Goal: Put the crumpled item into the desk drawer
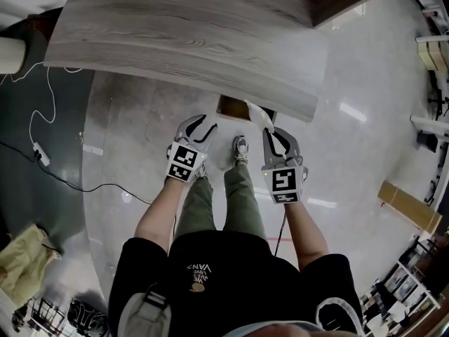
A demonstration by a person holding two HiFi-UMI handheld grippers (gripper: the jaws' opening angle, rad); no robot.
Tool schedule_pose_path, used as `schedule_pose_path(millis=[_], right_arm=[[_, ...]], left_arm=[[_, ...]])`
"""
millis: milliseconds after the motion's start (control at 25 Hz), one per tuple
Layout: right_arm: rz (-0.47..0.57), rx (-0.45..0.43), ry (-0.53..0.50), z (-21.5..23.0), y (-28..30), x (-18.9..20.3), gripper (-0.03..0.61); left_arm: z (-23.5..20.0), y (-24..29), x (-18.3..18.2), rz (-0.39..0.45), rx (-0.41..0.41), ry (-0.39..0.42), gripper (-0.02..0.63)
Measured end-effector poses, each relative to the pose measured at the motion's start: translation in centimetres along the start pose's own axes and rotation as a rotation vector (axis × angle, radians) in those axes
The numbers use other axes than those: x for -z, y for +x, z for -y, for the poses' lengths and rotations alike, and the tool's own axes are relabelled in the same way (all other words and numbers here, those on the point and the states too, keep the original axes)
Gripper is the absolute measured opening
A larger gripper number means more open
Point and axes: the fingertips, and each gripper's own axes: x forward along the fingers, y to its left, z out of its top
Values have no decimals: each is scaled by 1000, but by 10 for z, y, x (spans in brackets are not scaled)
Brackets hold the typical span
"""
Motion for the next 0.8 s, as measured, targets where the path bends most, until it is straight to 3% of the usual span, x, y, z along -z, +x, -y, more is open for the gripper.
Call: schedule_pose_path(millis=[400, 800], right_arm=[[-63, -44, -309, -5, 26, 12, 18], [-93, -68, -353, -9, 49, 24, 18]], left_arm=[[1, 23, 13, -44, 17, 51, 169], [3, 37, 13, -40, 31, 52, 169]])
